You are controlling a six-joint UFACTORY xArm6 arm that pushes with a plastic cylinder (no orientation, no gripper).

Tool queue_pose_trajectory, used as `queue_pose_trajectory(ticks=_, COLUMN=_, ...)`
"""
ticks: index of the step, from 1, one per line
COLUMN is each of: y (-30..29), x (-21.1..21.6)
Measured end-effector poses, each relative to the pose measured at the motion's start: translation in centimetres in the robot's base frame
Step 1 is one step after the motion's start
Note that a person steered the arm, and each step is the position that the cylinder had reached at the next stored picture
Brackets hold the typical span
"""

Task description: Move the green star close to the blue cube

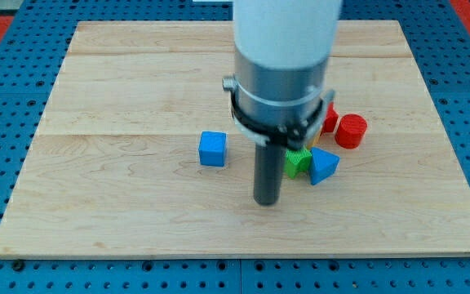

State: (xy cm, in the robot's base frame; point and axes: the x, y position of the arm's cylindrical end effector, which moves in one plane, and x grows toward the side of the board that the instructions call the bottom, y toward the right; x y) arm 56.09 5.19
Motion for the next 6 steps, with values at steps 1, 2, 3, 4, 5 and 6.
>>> queue_pose_trajectory(ticks=1, y=7.7, x=-2.4)
queue_pose_trajectory(ticks=2, y=4.7, x=-6.0)
queue_pose_trajectory(ticks=3, y=5.8, x=-3.9)
queue_pose_trajectory(ticks=4, y=2.8, x=3.4)
queue_pose_trajectory(ticks=5, y=-7.4, x=2.8)
queue_pose_trajectory(ticks=6, y=1.8, x=-1.7)
